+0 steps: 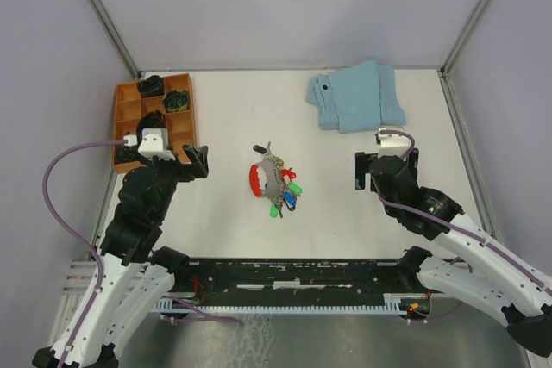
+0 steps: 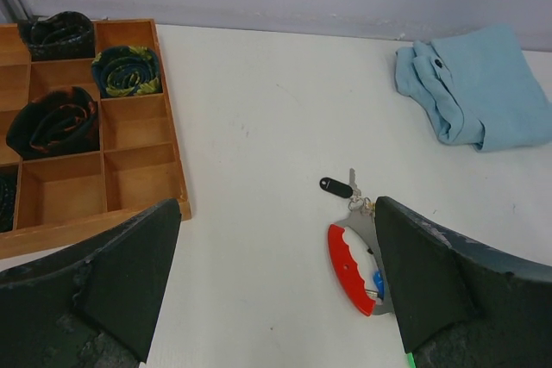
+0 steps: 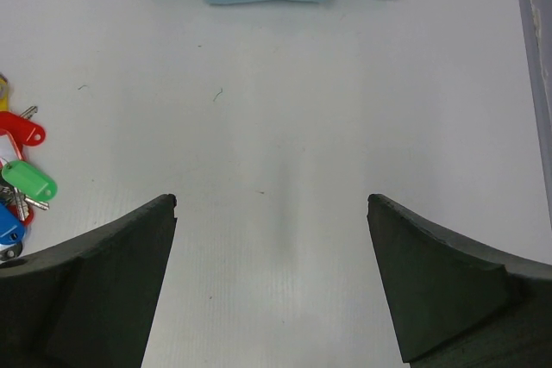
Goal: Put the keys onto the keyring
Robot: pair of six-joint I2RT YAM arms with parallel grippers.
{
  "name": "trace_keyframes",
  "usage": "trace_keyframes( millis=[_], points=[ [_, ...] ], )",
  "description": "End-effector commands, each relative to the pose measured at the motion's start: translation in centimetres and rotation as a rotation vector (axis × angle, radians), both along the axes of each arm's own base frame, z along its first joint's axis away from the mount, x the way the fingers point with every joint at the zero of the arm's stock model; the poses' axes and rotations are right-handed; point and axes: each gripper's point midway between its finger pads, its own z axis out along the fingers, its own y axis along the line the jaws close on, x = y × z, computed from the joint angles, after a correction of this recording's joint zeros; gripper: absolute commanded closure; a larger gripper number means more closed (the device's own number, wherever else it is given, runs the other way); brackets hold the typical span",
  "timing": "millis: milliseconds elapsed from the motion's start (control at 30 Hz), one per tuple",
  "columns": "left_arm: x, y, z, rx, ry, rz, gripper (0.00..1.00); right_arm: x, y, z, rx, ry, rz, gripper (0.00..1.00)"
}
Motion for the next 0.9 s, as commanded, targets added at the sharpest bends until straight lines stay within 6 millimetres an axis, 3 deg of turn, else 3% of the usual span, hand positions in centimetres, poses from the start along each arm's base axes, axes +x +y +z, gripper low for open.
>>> trace_keyframes(
  millis=[0, 400, 867],
  points=[
    [-0.3, 0.3, 0.8, 0.020, -0.041, 0.003, 0.01, 0.2, 0.4, 1.6, 0.049, -0.036, 0.009, 0.00],
    [-1.2, 0.6, 1.3, 0.007, -0.074, 0.002, 0.01, -0.4, 1.6, 1.6, 0.061, 0.001, 0.094, 0.00],
    [-0.2, -0.5, -0.2, 0.043, -0.014, -0.046, 0.01, -0.6, 4.1, 0.5, 0.079, 0.016, 0.250, 0.00]
  ],
)
